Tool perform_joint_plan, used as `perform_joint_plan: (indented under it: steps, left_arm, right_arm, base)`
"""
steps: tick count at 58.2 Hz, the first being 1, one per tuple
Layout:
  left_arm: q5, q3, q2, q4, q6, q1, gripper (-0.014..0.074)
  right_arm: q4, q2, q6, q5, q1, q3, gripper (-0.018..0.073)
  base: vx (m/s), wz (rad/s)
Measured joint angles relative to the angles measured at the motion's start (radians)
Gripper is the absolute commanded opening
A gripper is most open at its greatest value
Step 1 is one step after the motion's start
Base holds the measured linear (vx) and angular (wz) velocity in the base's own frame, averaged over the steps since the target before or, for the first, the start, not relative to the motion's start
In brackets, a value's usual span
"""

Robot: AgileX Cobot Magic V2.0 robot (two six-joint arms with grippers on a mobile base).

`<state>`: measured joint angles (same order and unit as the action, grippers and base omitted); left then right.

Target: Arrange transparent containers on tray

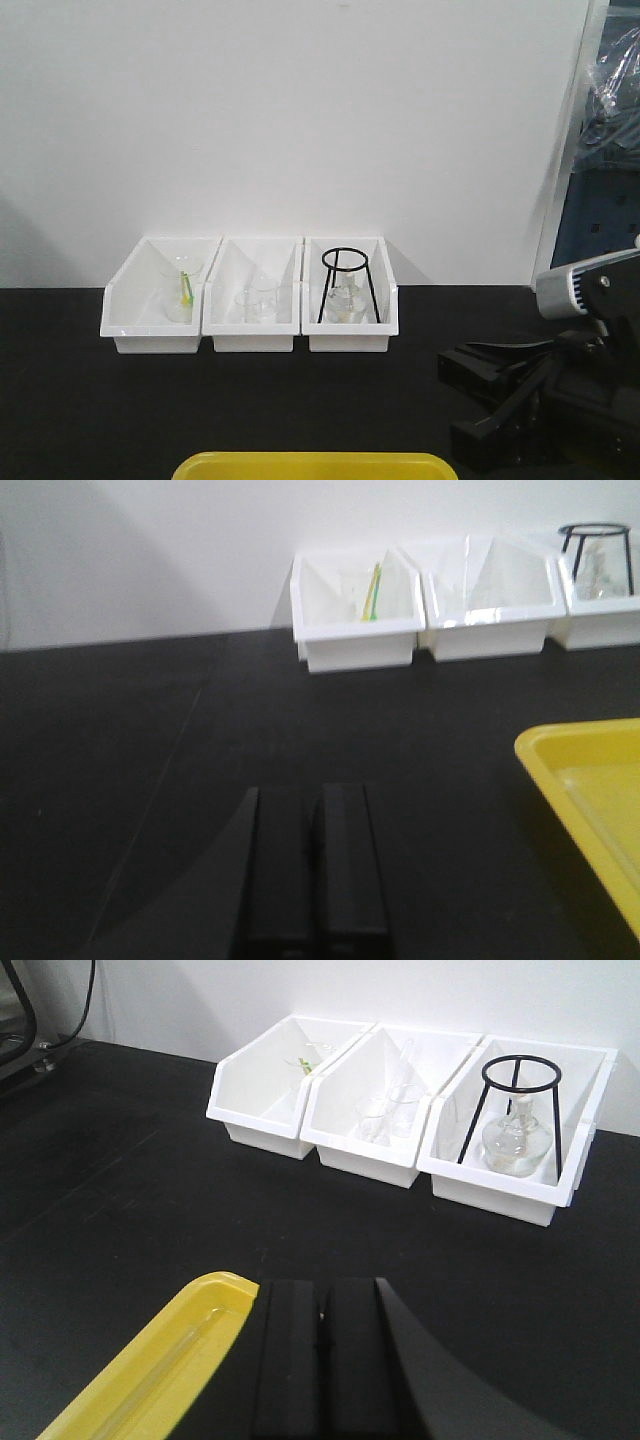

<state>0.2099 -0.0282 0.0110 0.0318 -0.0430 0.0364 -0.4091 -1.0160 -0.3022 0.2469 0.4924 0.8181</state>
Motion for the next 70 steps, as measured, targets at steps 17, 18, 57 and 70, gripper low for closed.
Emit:
perform_joint_plan:
  steps: [17,18,57,70]
  left_arm:
    - [0.010,0.000,0.000,0.002,-0.075,-0.038,0.0002]
    - [0.010,0.000,0.000,0.002,-0.075,-0.038,0.0002]
    - [0.010,0.000,0.000,0.002,-0.077,-0.040,0.0002]
    - [0.010,0.000,0.000,0.003,-0.078,-0.040,0.0002]
  right_arm:
    - [0.000,0.000,0.000,0.002,0.000,0.000,-0.0011]
    - [0.000,0.000,0.000,0.002,0.000,0.000,-0.0011]
    - [0.028,0.000,-0.008,-0.004,0.000,-0.001,-0.0011]
    - [0.217,0.139,0.124,-0.038,-0.055,-0.116,-0.0011]
  base:
    - [0.00,0.00]
    - [0.00,0.00]
    - [0.00,0.00]
    - [0.00,0.00]
